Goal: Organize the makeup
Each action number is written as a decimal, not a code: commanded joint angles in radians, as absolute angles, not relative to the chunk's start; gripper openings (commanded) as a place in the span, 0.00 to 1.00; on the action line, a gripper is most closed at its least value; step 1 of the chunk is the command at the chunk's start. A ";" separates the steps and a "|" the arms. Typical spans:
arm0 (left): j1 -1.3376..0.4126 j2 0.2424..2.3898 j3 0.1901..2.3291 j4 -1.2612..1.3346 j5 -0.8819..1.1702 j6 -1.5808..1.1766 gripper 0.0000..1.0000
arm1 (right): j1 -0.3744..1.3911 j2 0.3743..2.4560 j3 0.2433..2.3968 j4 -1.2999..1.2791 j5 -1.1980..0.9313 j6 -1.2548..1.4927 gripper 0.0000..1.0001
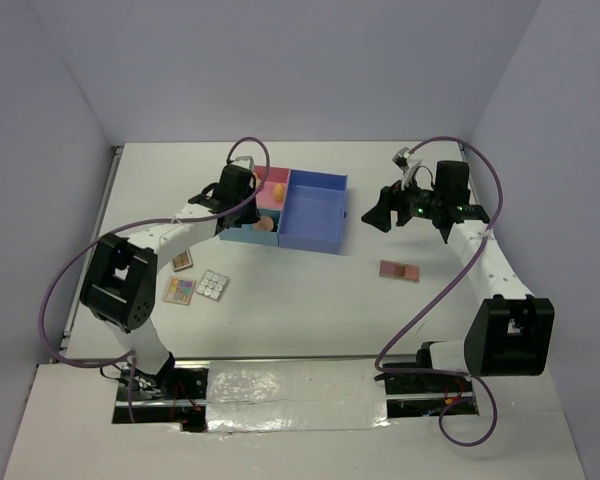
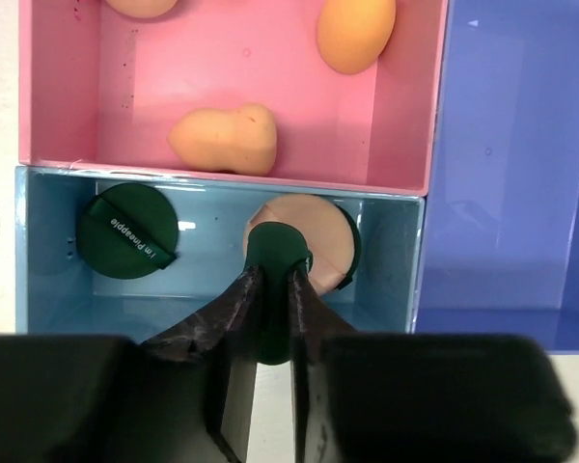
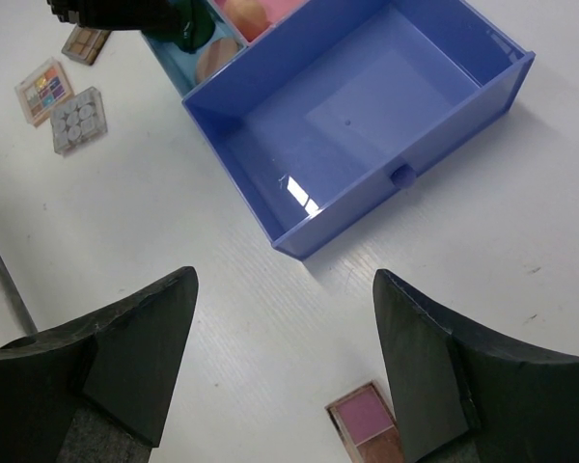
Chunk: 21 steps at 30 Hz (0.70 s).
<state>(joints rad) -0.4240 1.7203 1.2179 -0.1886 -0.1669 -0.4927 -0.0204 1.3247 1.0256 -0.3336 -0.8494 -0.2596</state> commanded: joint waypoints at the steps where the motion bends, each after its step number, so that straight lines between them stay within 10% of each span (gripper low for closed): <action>1: -0.416 1.736 1.255 -0.180 -0.166 -0.472 0.33 | -0.026 1.296 1.026 -0.325 -0.845 -0.278 0.81; 21: -0.408 1.666 1.229 -0.172 -0.167 -0.482 0.53 | -0.026 1.315 1.048 -0.348 -0.835 -0.290 0.81</action>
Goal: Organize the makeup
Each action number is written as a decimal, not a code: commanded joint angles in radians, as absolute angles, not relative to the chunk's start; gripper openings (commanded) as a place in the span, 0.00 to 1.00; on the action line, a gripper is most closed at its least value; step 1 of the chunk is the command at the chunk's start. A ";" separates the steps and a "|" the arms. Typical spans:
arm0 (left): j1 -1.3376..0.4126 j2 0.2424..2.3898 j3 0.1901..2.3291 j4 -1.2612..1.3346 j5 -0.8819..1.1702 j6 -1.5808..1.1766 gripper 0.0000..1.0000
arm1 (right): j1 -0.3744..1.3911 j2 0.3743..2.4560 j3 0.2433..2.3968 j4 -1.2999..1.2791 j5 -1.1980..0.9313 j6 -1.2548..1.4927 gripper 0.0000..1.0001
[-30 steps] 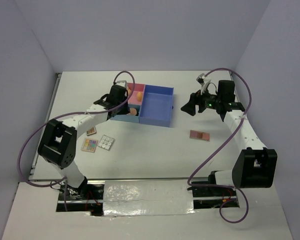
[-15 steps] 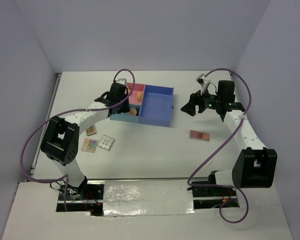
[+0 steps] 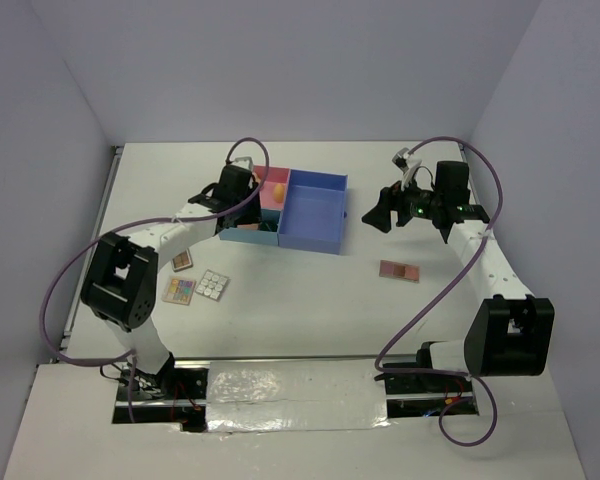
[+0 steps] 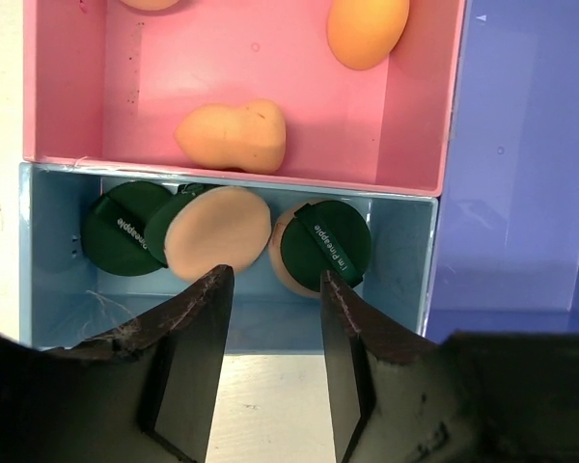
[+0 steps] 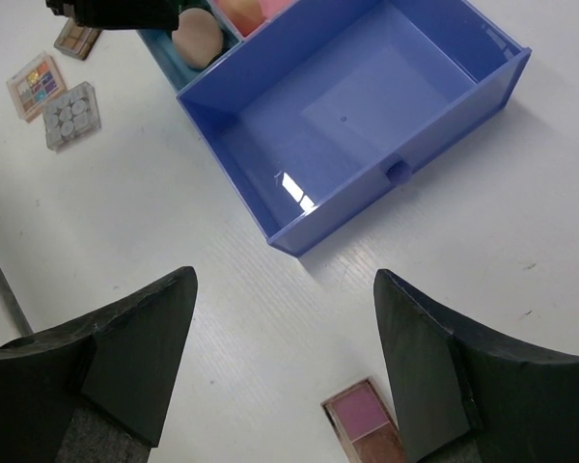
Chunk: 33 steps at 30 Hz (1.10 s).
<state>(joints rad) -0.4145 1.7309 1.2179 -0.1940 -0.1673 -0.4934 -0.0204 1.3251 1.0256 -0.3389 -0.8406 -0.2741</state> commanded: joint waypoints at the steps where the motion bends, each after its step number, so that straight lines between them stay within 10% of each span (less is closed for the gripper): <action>1: -0.408 1.657 1.220 -0.169 -0.164 -0.482 0.52 | -0.026 1.316 1.052 -0.354 -0.831 -0.293 0.81; 7: -0.408 1.546 1.160 -0.140 -0.115 -0.491 0.16 | -0.026 1.299 1.071 -0.394 -0.783 -0.346 0.82; 11: -0.408 1.413 1.074 -0.100 -0.060 -0.503 0.11 | -0.026 1.287 1.065 -0.413 -0.641 -0.377 0.97; 19: -0.399 1.140 0.795 0.024 0.018 -0.575 0.84 | -0.034 1.317 1.077 -0.493 -0.493 -0.493 1.00; 28: -0.388 0.960 0.606 0.037 0.005 -0.667 0.88 | -0.034 1.305 1.002 -0.607 -0.624 -0.707 0.83; 33: -0.382 0.881 0.499 0.043 0.005 -0.710 0.88 | -0.034 1.308 0.969 -0.643 -0.589 -0.762 1.00</action>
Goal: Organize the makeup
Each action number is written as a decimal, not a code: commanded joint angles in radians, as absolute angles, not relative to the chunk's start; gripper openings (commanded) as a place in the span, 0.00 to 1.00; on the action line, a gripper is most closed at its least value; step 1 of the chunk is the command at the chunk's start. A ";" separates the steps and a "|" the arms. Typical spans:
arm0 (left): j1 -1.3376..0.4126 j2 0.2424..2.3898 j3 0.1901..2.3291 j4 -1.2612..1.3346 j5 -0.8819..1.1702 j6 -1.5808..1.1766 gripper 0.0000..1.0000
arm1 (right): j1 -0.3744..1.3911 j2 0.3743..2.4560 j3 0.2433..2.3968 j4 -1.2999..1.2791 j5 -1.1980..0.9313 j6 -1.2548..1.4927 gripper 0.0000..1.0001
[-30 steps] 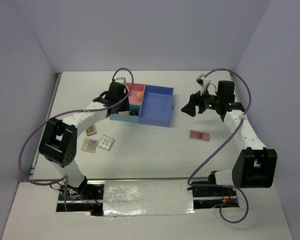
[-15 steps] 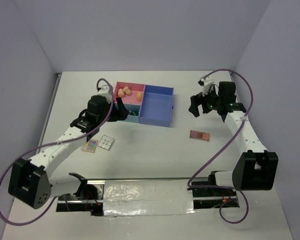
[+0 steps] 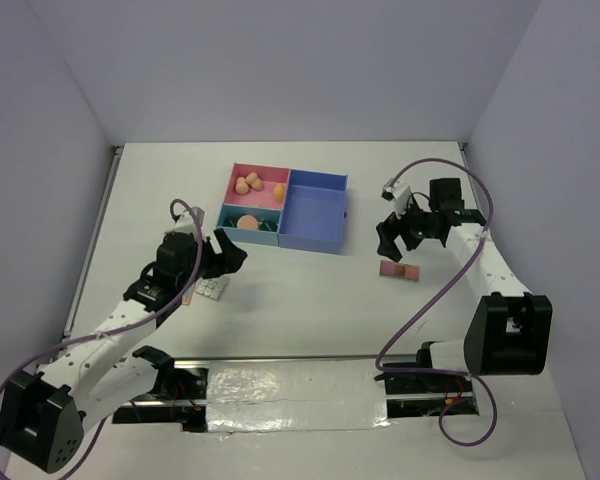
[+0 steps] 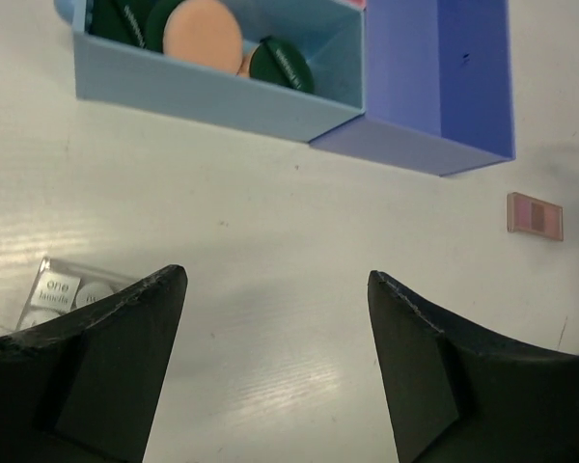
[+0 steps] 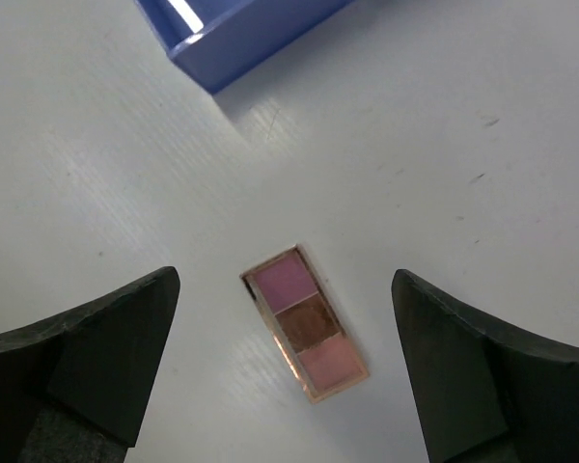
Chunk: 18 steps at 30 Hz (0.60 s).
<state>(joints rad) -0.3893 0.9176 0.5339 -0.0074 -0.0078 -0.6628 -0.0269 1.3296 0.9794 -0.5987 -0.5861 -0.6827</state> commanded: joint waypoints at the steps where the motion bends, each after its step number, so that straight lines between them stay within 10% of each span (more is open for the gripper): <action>1: -0.380 0.861 0.486 0.043 0.005 -0.719 0.88 | -0.034 1.318 0.976 -0.667 -0.577 -0.778 0.99; 18: -0.367 0.801 0.425 0.003 -0.066 -0.729 0.90 | 0.049 1.474 0.891 -0.634 -0.338 -0.910 0.98</action>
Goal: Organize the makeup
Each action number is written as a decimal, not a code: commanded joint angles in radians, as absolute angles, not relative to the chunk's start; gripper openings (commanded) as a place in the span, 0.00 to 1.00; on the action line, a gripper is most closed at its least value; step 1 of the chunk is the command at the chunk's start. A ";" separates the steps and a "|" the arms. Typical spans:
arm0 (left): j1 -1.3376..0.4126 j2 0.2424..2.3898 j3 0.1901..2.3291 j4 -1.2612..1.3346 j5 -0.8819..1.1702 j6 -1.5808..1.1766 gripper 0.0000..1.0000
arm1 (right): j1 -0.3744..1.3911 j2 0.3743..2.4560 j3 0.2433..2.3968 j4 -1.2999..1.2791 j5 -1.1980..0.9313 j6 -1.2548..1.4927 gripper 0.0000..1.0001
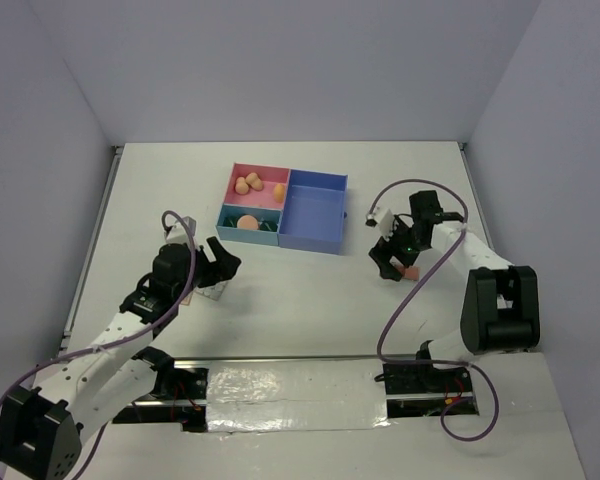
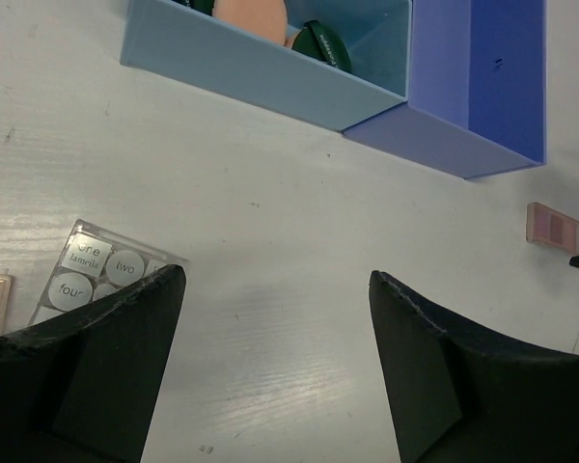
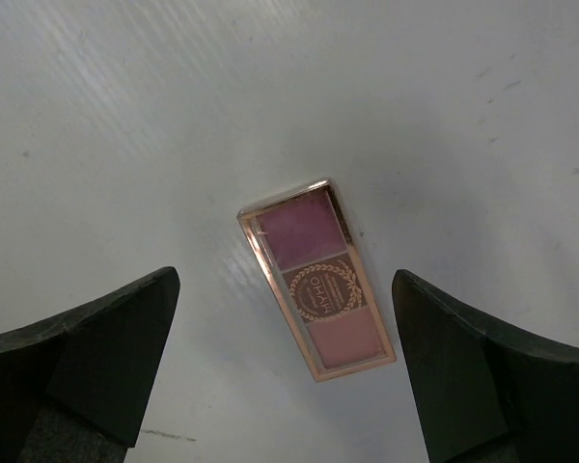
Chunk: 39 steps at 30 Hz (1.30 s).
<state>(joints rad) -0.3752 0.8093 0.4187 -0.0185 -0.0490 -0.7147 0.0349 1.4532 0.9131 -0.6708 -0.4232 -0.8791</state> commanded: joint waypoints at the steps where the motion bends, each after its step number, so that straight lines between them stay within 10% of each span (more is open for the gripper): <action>1: -0.367 0.802 0.431 0.003 -0.066 -0.727 0.90 | 0.054 1.482 0.888 -0.621 -0.321 -0.910 0.98; 15: -0.347 0.851 0.469 0.003 -0.058 -0.715 0.90 | 0.072 1.614 0.893 -0.568 -0.207 -0.974 0.85; 21: -0.341 0.857 0.471 0.003 -0.057 -0.713 0.90 | 0.074 1.628 0.867 -0.563 -0.196 -0.985 0.70; 27: -0.334 0.865 0.471 0.012 -0.049 -0.713 0.90 | 0.074 1.626 0.838 -0.572 -0.202 -0.977 0.32; 39: -0.322 0.848 0.453 0.014 -0.049 -0.715 0.90 | 0.072 1.414 1.055 -0.695 -0.466 -0.787 0.21</action>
<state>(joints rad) -0.3305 0.8639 0.4343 -0.0223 -0.0532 -0.7120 0.0677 1.4761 0.9421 -0.6617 -0.3527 -0.8604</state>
